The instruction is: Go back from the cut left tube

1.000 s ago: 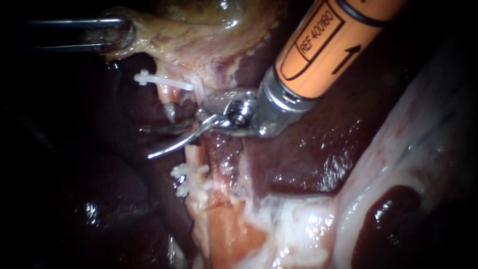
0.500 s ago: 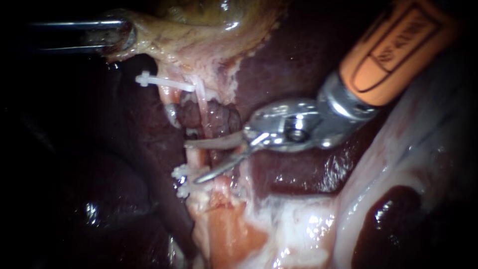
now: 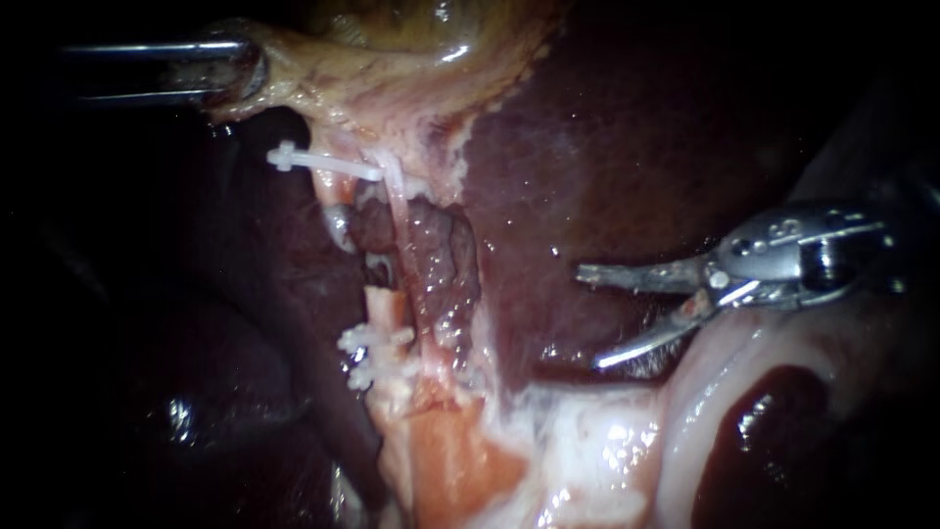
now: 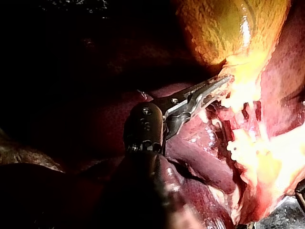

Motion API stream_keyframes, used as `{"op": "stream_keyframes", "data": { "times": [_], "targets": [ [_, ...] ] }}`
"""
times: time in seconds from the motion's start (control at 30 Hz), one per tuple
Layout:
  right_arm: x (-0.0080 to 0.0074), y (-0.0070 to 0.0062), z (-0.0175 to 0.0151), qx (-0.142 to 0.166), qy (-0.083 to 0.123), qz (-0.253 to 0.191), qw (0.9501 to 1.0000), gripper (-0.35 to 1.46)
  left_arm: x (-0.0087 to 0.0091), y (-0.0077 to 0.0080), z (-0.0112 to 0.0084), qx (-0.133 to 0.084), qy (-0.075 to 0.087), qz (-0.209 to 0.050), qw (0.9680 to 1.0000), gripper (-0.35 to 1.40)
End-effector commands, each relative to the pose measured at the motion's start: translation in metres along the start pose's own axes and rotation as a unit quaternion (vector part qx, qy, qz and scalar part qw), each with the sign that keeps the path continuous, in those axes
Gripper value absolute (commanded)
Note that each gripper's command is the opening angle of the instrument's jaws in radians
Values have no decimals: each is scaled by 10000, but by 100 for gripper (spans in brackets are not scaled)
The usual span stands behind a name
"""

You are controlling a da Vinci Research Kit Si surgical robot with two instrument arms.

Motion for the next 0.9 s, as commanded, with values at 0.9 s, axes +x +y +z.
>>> {"op": "stream_keyframes", "data": {
  "times": [0.9],
  "targets": [
    [-1,2,1,13,-37,22,10000,145,-39,-21,60,-38,-119,151,9998,-35]
  ]
}}
